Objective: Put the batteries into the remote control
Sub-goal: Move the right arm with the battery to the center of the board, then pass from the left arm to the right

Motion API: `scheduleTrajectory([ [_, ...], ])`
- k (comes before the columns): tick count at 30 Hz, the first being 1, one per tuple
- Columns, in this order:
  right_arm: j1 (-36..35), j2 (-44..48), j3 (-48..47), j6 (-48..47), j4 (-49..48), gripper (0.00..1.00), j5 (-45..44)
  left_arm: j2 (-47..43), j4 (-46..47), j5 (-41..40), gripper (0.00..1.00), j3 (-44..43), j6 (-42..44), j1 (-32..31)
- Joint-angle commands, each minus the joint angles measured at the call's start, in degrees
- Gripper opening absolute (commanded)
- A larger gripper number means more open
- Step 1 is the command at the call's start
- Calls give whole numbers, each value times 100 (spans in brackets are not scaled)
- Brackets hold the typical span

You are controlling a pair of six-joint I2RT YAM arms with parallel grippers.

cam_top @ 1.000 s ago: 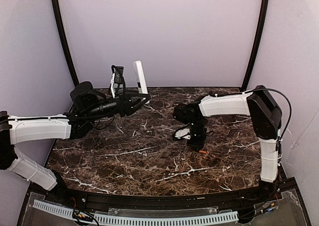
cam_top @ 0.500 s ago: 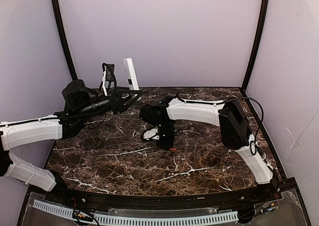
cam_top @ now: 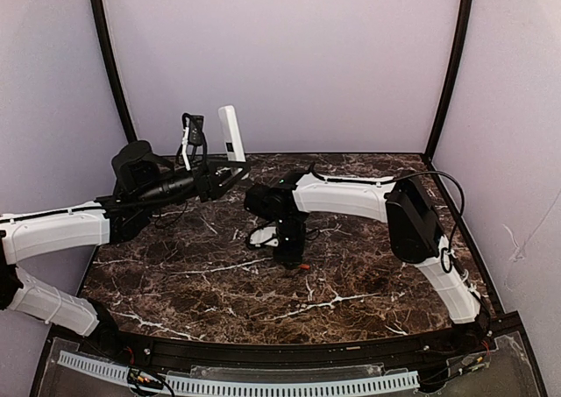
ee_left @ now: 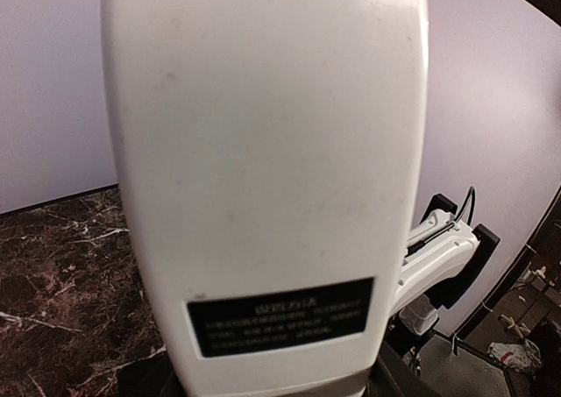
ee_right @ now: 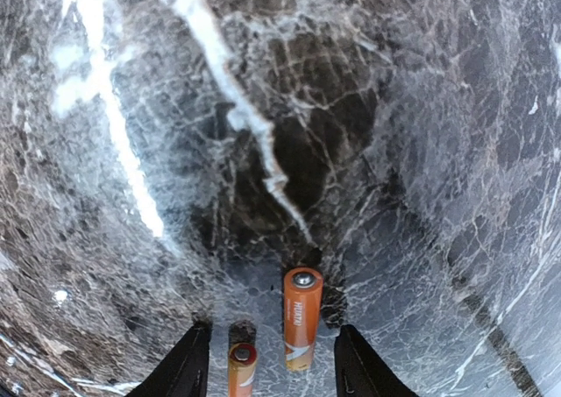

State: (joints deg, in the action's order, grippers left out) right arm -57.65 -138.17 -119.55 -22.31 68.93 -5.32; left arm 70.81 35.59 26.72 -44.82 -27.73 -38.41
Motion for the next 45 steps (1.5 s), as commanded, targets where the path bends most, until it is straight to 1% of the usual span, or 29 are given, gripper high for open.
scheduleTrajectory([
  [1,-44,133,136,0,-268,50,78,-17,111,12,34,-44,-64,29],
  [8,-44,517,193,11,-543,52,-21,49,76,11,34,-110,-97,28],
  [10,-19,782,411,122,-834,55,-189,59,0,-5,34,-159,-70,34],
  [11,9,1052,599,193,-1013,59,-286,79,-68,-19,34,-205,-59,35],
  [13,76,1542,1036,302,-1450,70,-497,107,-221,-55,34,-276,-5,27],
  [14,133,1826,1301,345,-1686,78,-627,117,-330,-93,34,-326,30,27],
  [17,312,2690,2241,436,-2452,95,-973,225,-468,-86,34,-428,-8,63],
  [18,379,2950,2503,471,-2682,98,-1076,300,-554,-57,34,-503,-20,71],
  [22,606,3986,3417,735,-3561,99,-1484,476,-829,-9,34,-711,12,108],
  [24,720,4363,3719,871,-3941,99,-1653,548,-916,11,34,-765,59,121],
  [27,899,4795,3933,1323,-4276,99,-2186,641,-1121,34,34,-884,206,137],
  [29,1027,5019,3968,1372,-4379,99,-1919,710,-1356,46,34,-969,362,127],
  [32,1244,5282,3873,1691,-4459,99,-909,816,-1694,35,34,-1069,649,119],
  [35,1272,5489,3902,2023,-4774,99,-146,887,-1883,-27,34,-1119,837,96],
  [37,1282,5528,3854,2318,-4913,99,312,920,-2013,-153,34,-1149,1009,32],
  [40,1282,5499,3811,2676,-5068,99,1334,1026,-2223,-392,34,-1274,1305,-180],
  [45,1295,5523,3800,3202,-5401,99,2037,1249,-2443,-780,33,-1455,1560,-471],
])
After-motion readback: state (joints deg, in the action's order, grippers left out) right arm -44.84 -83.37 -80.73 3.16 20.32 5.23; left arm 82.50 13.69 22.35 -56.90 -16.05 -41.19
